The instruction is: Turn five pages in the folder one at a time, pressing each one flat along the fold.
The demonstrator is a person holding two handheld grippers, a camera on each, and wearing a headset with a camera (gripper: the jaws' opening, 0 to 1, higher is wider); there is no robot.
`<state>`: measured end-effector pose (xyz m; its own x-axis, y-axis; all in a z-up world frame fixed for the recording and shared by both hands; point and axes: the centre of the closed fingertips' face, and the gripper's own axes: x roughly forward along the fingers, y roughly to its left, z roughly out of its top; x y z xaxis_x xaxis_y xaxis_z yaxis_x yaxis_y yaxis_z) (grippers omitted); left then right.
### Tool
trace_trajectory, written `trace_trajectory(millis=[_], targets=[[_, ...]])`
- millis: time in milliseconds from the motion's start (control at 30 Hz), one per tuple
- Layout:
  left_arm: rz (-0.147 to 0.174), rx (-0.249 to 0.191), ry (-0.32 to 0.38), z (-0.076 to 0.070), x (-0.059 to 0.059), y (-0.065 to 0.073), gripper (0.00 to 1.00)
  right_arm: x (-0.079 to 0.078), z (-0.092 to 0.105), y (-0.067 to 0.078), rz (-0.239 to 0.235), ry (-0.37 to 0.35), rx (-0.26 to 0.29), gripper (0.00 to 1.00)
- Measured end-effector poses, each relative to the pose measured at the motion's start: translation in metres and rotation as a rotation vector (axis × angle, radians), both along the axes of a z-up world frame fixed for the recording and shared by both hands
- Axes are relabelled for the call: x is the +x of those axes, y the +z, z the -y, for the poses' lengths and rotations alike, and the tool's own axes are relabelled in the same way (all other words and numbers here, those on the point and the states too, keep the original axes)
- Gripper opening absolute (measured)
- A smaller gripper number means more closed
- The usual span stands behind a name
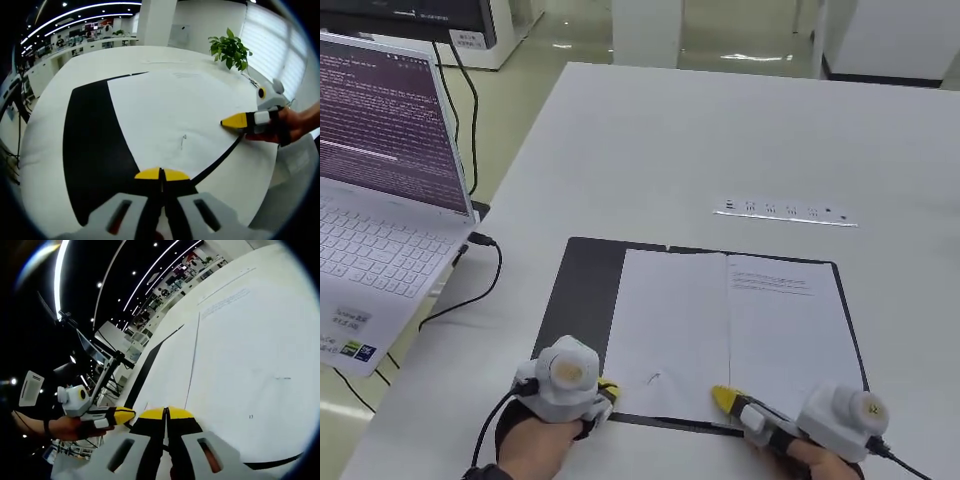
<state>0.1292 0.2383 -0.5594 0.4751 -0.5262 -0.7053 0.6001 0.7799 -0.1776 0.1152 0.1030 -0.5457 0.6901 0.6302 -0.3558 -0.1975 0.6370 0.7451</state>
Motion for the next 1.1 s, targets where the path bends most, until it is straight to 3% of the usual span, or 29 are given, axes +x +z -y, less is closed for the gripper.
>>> trace_trajectory(millis=[167,467,633,733,867,1000,1100], targets=[[-0.005,-0.002,-0.006,0.0,0.0,0.0,0.0,-0.006,0.0,0.001,-0.015,0.003,0.02,0.0],[0.012,0.035,-0.039,0.002,0.0,0.0,0.0,-0.014,0.0,0.0,-0.03,0.01,0.022,0.0],[-0.01,0.039,-0.035,0.002,0.0,0.001,0.0,-0.016,0.0,0.003,-0.041,0.009,0.024,0.0],[-0.04,0.026,-0.024,0.002,0.001,0.0,0.0,-0.02,-0.001,0.004,-0.048,0.008,0.032,0.0],[-0.089,-0.016,0.011,0.006,-0.005,0.003,0.07,-0.027,0.002,0.007,-0.048,-0.008,0.027,0.01],[-0.085,0.005,-0.024,0.014,-0.013,0.005,0.17,-0.033,0.004,0.009,-0.04,0.008,-0.025,0.06],[-0.084,0.012,-0.04,0.018,-0.019,0.009,0.23,-0.036,0.008,0.014,-0.029,0.006,-0.032,0.1]])
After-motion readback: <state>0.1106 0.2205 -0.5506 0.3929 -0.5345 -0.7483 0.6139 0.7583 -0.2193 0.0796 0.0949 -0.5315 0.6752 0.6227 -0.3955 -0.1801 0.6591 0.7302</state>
